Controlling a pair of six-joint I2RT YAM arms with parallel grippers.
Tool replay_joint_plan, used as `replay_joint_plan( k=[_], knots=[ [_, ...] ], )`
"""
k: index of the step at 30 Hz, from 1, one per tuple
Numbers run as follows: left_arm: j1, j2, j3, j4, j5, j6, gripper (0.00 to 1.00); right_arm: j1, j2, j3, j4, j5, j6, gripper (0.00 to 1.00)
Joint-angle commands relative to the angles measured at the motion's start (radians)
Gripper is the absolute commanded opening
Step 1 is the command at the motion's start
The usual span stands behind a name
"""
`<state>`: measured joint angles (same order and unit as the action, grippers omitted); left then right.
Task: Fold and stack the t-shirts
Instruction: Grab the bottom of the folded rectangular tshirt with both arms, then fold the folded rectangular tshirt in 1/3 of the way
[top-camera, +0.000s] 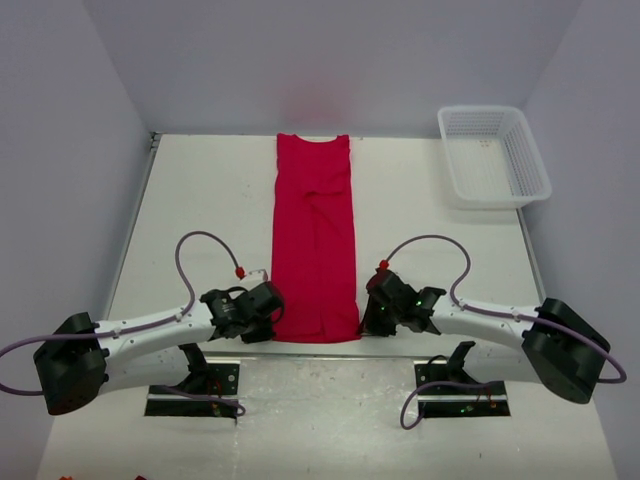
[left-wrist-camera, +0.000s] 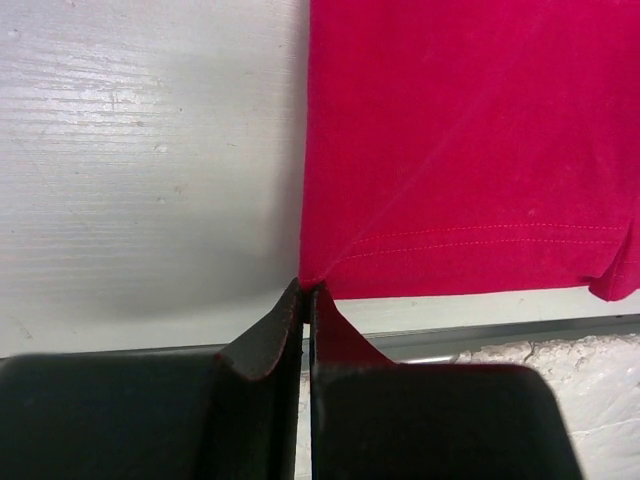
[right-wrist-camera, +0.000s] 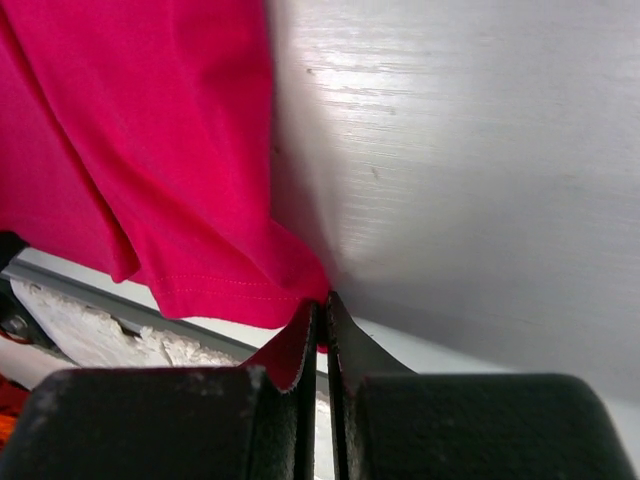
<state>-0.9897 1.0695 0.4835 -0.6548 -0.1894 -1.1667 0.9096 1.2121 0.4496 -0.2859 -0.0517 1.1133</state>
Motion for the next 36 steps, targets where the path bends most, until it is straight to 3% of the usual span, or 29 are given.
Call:
replay_joint_plan(
  k=[1, 5, 16, 29, 36],
  knots=[
    [-0.004, -0.002, 0.05, -0.051, -0.01, 0.027, 0.0, 0.002, 0.037, 0.011, -0.007, -0.006, -0.108, 0.0],
    [-0.004, -0.019, 0.087, -0.045, 0.001, 0.061, 0.0, 0.018, -0.008, 0.027, -0.01, -0.02, -0.156, 0.0],
    [-0.004, -0.08, 0.145, -0.114, -0.028, 0.05, 0.0, 0.041, -0.138, 0.141, -0.219, 0.021, -0.267, 0.0],
    [-0.006, -0.108, 0.171, -0.127, -0.019, 0.062, 0.0, 0.045, -0.141, 0.213, -0.298, 0.05, -0.285, 0.0],
    [-0.006, -0.135, 0.323, -0.183, -0.126, 0.105, 0.0, 0.045, -0.108, 0.348, -0.354, 0.136, -0.36, 0.0]
  ],
)
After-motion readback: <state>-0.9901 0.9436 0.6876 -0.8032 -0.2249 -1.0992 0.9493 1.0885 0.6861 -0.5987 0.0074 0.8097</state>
